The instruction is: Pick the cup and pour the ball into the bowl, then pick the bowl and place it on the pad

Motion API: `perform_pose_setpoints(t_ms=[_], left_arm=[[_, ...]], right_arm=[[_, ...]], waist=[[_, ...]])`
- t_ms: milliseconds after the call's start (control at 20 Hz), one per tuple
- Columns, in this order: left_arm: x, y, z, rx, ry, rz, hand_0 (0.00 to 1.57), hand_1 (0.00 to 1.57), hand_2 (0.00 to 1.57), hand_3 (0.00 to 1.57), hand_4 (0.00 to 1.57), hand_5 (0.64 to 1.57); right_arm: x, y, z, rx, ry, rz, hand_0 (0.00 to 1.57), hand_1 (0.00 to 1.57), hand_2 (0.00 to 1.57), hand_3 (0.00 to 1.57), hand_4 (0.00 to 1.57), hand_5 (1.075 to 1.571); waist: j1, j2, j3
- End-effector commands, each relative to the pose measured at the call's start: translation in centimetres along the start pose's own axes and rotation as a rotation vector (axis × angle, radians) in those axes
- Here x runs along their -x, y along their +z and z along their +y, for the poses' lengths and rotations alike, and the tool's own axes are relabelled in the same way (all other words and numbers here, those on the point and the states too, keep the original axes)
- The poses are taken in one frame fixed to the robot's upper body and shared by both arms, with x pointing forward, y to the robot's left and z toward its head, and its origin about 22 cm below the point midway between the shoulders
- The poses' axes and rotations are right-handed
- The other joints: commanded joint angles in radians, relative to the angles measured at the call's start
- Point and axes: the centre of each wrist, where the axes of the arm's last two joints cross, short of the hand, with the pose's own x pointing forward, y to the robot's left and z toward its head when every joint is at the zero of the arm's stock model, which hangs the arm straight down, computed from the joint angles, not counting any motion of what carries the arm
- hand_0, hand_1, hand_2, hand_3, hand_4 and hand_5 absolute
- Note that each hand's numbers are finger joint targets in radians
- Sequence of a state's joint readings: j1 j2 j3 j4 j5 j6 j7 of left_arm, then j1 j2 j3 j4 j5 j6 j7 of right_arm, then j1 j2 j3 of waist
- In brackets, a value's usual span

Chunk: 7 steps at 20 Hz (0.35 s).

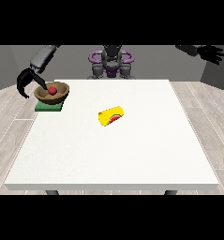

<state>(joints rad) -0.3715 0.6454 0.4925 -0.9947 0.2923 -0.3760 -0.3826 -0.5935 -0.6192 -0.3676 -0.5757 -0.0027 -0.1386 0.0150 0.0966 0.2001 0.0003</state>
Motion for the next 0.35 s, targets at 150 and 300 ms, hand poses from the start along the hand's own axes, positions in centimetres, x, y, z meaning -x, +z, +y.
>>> perform_pose_setpoints(t_ms=[150, 300], left_arm=[[1.3, -1.3, -9.6, 0.144, 0.073, 0.14, 0.0, 0.0, 0.0, 0.0, 0.9, 1.559], [3.7, 0.7, -9.2, 0.109, 0.032, 0.289, 0.0, 0.0, 0.0, 0.0, 0.9, 1.559]], right_arm=[[-2.1, -0.8, -1.6, -0.022, 0.047, 0.077, 0.0, 0.0, 0.0, 0.0, 0.0, 1.356], [-4.1, -0.1, 4.0, -0.197, 0.004, 0.021, 0.0, 0.0, 0.0, 0.0, 0.48, 1.434]], waist=[[0.023, -0.181, 0.0011], [-0.03, -0.337, -0.0009]])
